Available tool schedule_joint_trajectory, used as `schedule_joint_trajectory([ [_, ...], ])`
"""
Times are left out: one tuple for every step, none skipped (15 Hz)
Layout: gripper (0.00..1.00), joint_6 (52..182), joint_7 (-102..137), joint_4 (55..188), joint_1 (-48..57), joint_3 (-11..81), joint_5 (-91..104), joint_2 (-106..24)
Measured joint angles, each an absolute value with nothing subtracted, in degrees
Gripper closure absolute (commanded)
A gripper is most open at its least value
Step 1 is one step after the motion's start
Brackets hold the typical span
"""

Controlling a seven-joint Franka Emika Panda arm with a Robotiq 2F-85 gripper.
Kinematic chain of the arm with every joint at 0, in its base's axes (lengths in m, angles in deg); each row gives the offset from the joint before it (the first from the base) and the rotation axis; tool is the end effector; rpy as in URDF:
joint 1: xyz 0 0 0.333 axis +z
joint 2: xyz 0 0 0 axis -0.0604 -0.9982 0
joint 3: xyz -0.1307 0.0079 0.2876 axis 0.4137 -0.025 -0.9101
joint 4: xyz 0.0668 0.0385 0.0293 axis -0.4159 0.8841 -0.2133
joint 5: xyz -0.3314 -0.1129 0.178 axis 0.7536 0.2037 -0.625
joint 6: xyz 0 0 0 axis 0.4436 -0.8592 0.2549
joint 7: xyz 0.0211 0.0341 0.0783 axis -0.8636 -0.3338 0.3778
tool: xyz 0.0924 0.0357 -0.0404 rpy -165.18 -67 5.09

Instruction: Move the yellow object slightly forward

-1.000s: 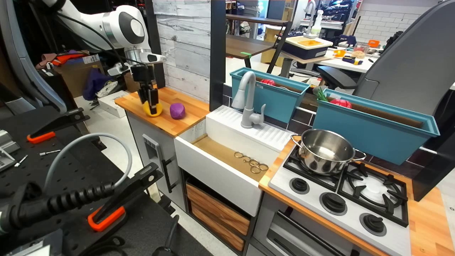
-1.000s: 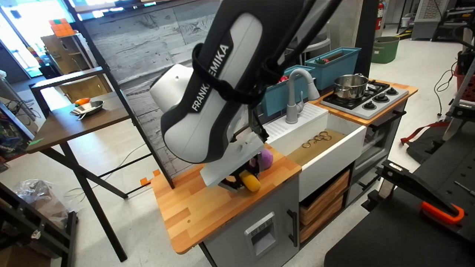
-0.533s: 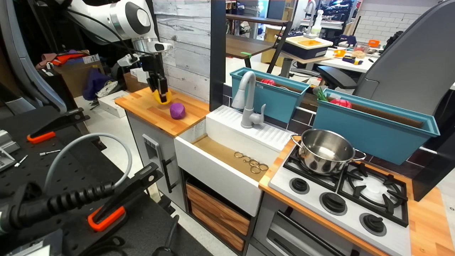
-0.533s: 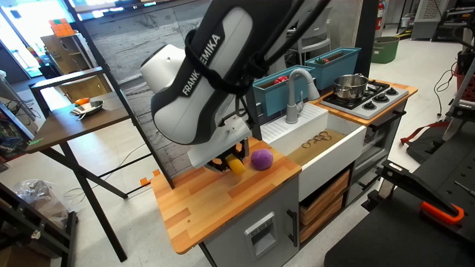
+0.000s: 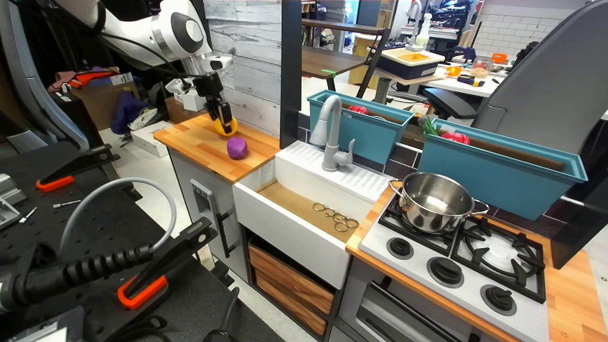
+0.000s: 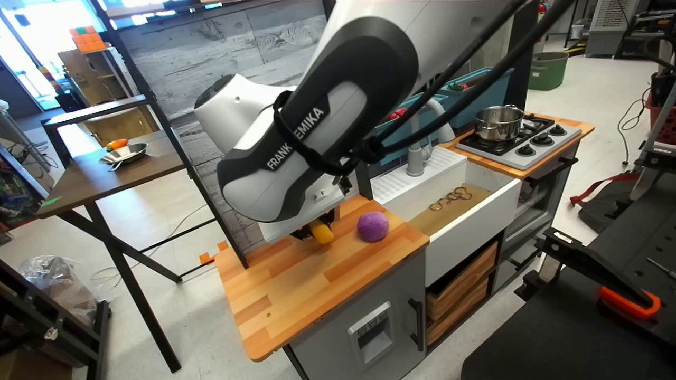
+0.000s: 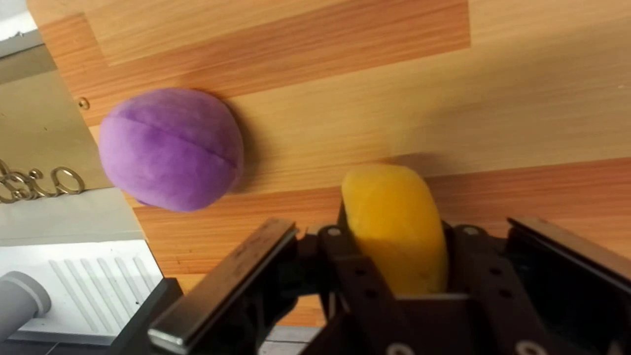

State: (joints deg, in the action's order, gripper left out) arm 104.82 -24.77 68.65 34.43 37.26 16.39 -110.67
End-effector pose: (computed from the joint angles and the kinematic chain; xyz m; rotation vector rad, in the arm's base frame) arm 0.6793 0.3474 0.0048 2.8466 -0.2283 0.1877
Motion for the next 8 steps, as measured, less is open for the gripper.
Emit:
schedule_joint_trajectory([
  [0.50, 105.43, -25.26, 68.72, 34.59, 37.45, 16.79, -110.60],
  [0.43, 105.72, -25.67, 68.82, 34.70, 37.63, 17.22, -110.56],
  [0.36, 105.99, -25.97, 69.03, 34.76, 37.79, 17.58, -110.51],
  [0.30, 106.35, -26.25, 69.24, 34.79, 38.01, 17.77, -110.49],
  [0.21, 106.53, -26.48, 69.42, 34.81, 38.24, 17.92, -110.49],
  [0.15, 106.59, -26.68, 69.61, 34.81, 38.43, 18.01, -110.49],
  [0.07, 106.61, -26.88, 69.86, 34.81, 38.57, 18.17, -110.48],
  [0.01, 106.61, -27.08, 70.11, 34.81, 38.66, 18.42, -110.48],
])
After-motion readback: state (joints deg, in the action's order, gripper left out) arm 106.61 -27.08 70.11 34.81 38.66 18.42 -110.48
